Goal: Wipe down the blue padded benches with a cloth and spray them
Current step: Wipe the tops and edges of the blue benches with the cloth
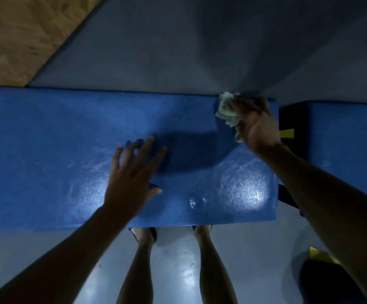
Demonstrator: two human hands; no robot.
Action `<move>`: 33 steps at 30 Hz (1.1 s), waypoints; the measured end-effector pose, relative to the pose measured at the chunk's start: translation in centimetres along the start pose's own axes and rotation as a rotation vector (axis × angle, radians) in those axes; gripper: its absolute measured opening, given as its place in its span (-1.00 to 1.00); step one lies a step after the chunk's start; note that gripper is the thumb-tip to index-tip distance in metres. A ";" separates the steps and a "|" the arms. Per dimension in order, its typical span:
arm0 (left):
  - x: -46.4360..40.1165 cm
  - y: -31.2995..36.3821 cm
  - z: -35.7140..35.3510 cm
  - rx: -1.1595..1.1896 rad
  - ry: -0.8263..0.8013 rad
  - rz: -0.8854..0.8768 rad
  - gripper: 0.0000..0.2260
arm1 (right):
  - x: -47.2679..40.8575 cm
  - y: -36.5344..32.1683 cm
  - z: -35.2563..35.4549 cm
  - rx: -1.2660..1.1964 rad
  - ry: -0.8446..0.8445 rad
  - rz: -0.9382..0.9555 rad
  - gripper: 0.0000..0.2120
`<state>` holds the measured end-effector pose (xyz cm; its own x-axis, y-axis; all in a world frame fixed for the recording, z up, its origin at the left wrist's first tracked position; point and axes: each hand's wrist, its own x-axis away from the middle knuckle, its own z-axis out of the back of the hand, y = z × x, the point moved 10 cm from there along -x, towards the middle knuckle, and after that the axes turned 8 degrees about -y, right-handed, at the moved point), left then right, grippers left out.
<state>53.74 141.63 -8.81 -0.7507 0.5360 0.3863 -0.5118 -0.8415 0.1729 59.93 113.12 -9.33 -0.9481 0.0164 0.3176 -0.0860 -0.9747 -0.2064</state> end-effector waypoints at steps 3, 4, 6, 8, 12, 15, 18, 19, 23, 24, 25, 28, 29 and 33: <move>0.2 -3.9 0.0 -0.042 -0.074 0.104 0.02 | 0.5 0.6 -0.2 -0.052 0.161 -0.239 -0.43; 0.2 -4.3 -0.1 -0.052 -0.096 0.108 0.02 | 0.3 0.0 -0.9 -0.120 0.206 -0.374 -0.48; 0.2 -4.3 -0.5 -0.051 -0.113 0.100 0.02 | -0.4 -4.2 -2.7 -0.262 0.247 -0.481 -0.54; -0.1 -4.2 -0.6 -0.032 -0.122 0.122 0.04 | -2.0 -11.5 -3.5 -0.258 0.236 -0.290 -0.57; -0.1 -4.2 -0.8 -0.041 -0.140 0.128 0.04 | -4.2 -19.8 -4.0 0.004 -0.035 0.166 -0.49; -0.1 -4.3 -0.6 -0.039 -0.113 0.117 0.03 | -3.2 -15.2 -2.8 0.110 -0.079 0.287 -0.25; -0.1 -4.3 -0.7 -0.019 -0.111 0.117 0.02 | -0.9 -4.1 -1.5 0.080 -0.043 0.022 -0.30; -0.1 -4.4 -0.8 -0.007 -0.113 0.123 0.02 | 0.2 -1.3 -1.1 0.071 -0.023 -0.069 -0.31; -0.2 -4.5 -1.3 0.037 -0.116 0.125 0.02 | 1.7 1.3 -1.4 -0.013 0.121 -0.383 -0.35; -0.2 -4.5 -1.3 0.034 -0.123 0.117 0.02 | 1.5 0.0 -1.9 -0.059 0.164 -0.466 -0.37; -0.2 -4.5 -1.4 0.032 -0.128 0.109 0.01 | 1.2 -2.2 -2.6 -0.101 0.190 -0.510 -0.38; -0.3 -4.5 -1.1 0.016 -0.130 0.094 0.00 | -0.1 -12.5 -4.8 -0.164 0.203 -0.320 -0.39; -0.2 -4.5 -1.0 0.003 -0.139 0.097 0.00 | -0.2 -16.3 -5.3 -0.138 0.187 -0.204 -0.41; -0.3 -4.4 -0.8 -0.014 -0.147 0.095 -0.06 | 1.0 -21.4 -6.3 0.033 0.006 0.211 -0.46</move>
<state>55.87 145.18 -10.45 -0.7277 0.4373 0.5285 -0.4476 -0.8865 0.1173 58.93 135.36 -10.41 -0.9457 -0.1876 0.2653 0.1246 -0.9634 -0.2372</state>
